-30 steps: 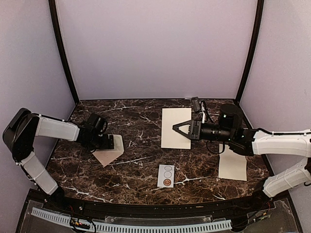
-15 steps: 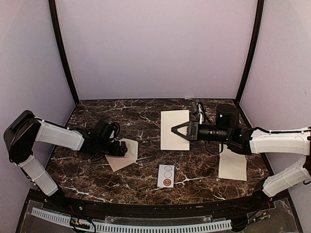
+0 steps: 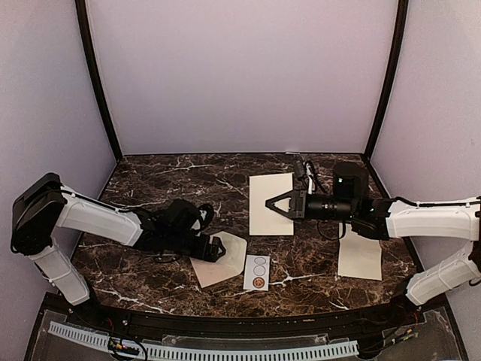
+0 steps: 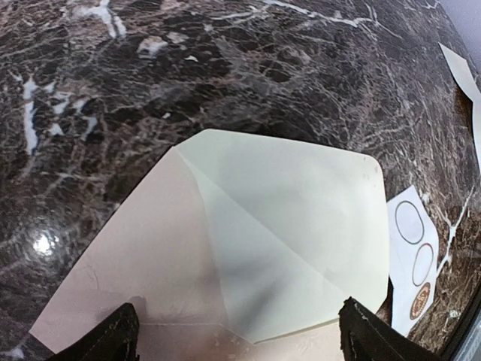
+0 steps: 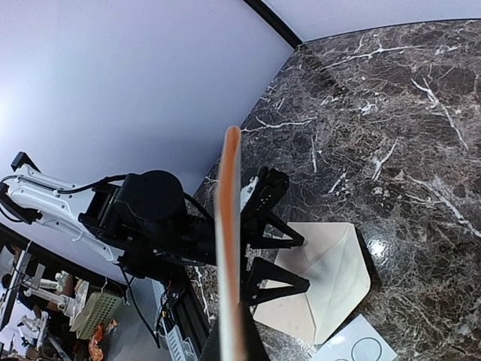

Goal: Place the letter into the envelope and seal it

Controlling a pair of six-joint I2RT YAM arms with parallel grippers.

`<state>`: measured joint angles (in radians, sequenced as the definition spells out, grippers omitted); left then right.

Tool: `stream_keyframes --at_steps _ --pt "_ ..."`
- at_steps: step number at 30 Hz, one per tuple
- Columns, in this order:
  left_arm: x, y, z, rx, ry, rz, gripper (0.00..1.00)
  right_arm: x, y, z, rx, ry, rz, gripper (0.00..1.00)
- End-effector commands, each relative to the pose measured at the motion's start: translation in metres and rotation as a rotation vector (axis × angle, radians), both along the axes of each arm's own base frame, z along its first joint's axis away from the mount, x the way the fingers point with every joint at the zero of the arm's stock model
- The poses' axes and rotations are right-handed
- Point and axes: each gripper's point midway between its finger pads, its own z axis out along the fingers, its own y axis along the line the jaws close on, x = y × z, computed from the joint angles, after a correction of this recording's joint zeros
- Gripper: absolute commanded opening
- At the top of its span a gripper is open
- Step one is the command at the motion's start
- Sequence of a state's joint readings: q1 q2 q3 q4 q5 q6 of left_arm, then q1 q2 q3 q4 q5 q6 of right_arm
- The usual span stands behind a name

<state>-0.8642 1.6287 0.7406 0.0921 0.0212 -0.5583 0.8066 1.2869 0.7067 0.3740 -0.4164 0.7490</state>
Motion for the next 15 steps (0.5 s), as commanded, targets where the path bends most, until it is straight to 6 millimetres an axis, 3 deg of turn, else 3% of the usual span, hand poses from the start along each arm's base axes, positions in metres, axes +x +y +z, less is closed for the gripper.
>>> stream_keyframes --at_steps 1,8,10,13,15 --pt "-0.019 -0.012 0.008 -0.020 0.060 -0.029 0.91 0.005 -0.001 -0.003 -0.005 0.026 -0.027 0.00" --pt "-0.004 0.005 0.078 -0.078 -0.084 0.082 0.92 0.011 0.004 -0.027 -0.094 0.093 -0.032 0.00" --pt "-0.006 0.015 0.082 -0.089 -0.064 0.128 0.93 0.014 0.006 -0.038 -0.145 0.106 -0.028 0.00" --pt "-0.015 0.026 0.072 -0.155 0.040 0.184 0.88 0.016 0.012 -0.049 -0.185 0.123 -0.004 0.00" --pt "-0.023 0.032 0.060 -0.200 0.110 0.205 0.76 0.015 0.020 -0.053 -0.186 0.132 0.034 0.00"
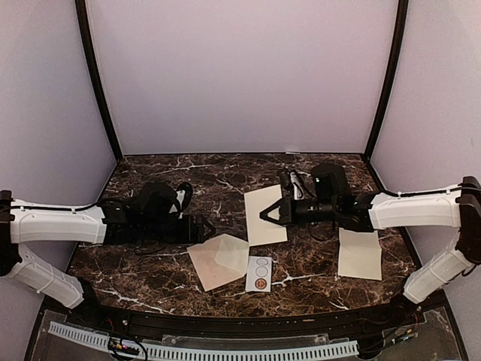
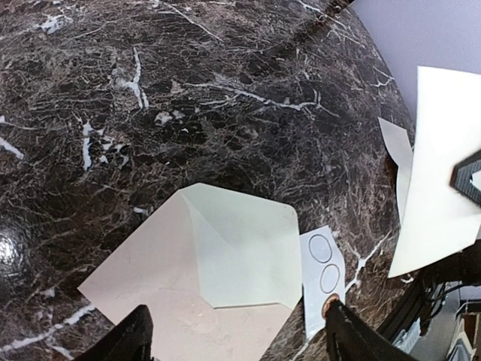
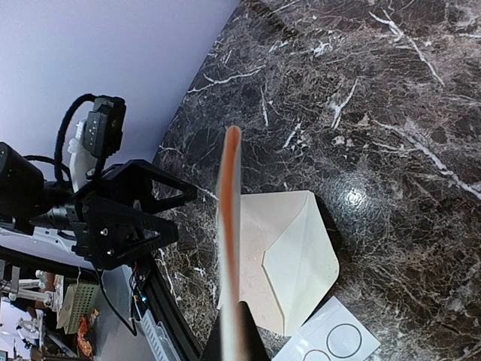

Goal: Place the letter into the envelope and seal it

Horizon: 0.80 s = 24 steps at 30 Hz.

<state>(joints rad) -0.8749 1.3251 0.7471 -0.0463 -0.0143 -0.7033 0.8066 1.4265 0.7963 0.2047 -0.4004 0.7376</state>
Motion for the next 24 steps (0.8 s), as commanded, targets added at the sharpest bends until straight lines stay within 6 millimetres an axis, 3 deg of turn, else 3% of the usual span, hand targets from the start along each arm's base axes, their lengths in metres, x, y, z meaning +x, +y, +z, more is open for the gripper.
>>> stream_keyframes --at_steps 1,7,13,24 --pt "-0.025 0.027 -0.040 -0.044 0.205 0.068 0.69 0.003 0.014 -0.003 -0.015 0.005 0.060 0.00" --pt "-0.039 0.028 -0.053 -0.196 0.308 0.106 0.63 0.006 0.033 -0.025 -0.050 0.058 0.134 0.00" --pt "-0.044 0.029 -0.065 -0.207 0.352 0.115 0.63 0.010 0.048 -0.046 -0.100 0.089 0.182 0.00" --pt "-0.054 0.030 -0.085 -0.184 0.427 0.097 0.59 0.007 0.048 -0.081 -0.187 0.152 0.179 0.00"
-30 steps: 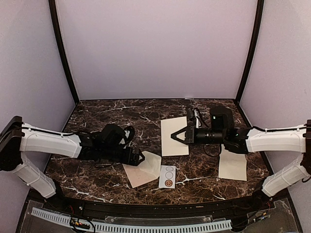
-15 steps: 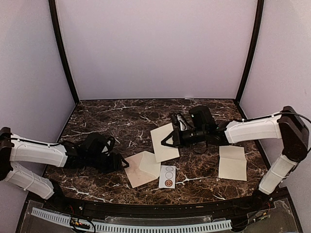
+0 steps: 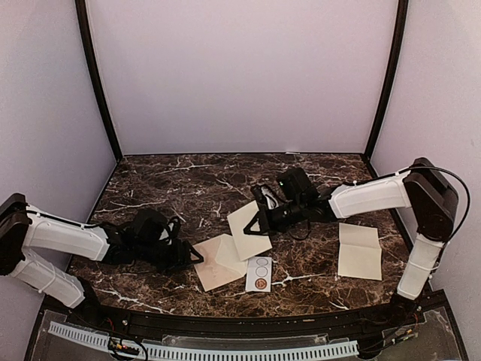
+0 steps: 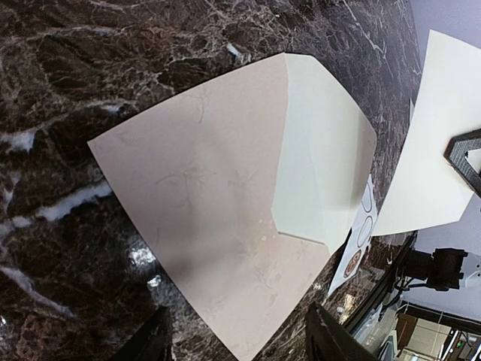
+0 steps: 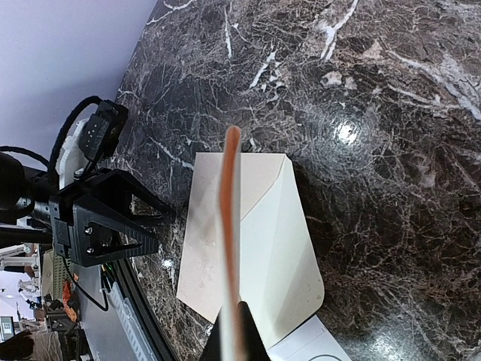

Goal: Place the letter into the envelope and seal it

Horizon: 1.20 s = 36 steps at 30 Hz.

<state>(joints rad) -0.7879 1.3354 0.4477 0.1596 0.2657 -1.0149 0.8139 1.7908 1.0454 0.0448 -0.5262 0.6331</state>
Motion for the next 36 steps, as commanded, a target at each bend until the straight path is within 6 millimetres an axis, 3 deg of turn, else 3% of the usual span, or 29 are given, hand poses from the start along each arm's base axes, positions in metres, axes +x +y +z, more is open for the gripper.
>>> stream_keyframes --at_steps 1,14,36 --pt "-0.005 0.001 -0.005 -0.009 0.028 -0.011 0.59 -0.004 0.003 -0.008 -0.024 0.004 0.015 0.00" --pt "-0.013 0.004 -0.014 0.005 0.067 -0.023 0.58 -0.001 -0.002 -0.043 -0.146 0.017 -0.006 0.00" --pt "-0.018 -0.001 -0.022 -0.015 0.094 -0.047 0.50 -0.010 0.007 -0.054 -0.186 0.021 0.007 0.00"
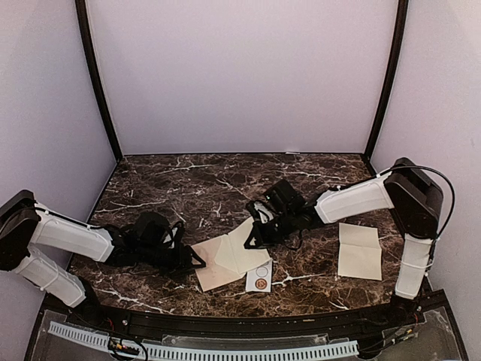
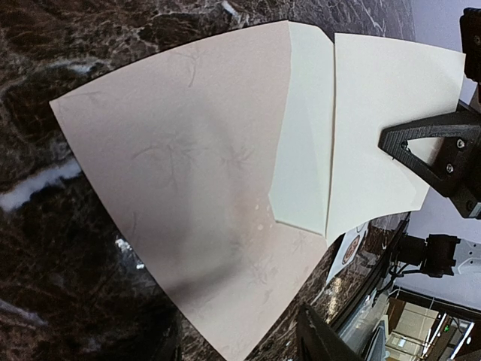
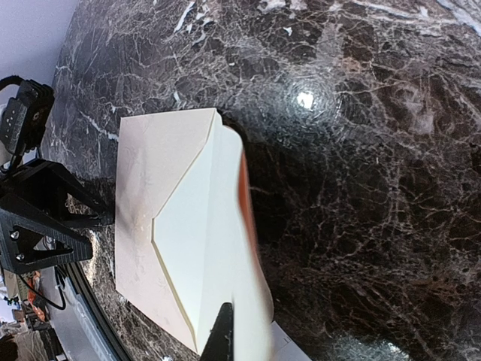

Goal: Place the letter into the envelope and seal it

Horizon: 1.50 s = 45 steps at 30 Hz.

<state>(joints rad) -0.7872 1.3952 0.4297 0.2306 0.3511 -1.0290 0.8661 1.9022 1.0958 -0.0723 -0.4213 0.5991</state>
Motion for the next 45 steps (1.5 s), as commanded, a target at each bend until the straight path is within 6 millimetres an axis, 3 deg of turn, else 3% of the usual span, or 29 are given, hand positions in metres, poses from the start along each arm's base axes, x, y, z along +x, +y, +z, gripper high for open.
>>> stream_keyframes --at_steps 1,25,45 --pt "-0.007 0.007 -0.012 0.028 0.035 -0.002 0.50 0.001 0.007 0.001 0.002 -0.014 0.005 0.00" --pt "-0.008 0.003 -0.011 0.002 0.042 -0.009 0.47 -0.007 0.020 -0.003 0.043 0.030 0.000 0.00" --pt "-0.007 0.004 -0.010 0.005 0.035 -0.009 0.47 -0.007 0.013 -0.019 -0.048 0.120 -0.067 0.00"
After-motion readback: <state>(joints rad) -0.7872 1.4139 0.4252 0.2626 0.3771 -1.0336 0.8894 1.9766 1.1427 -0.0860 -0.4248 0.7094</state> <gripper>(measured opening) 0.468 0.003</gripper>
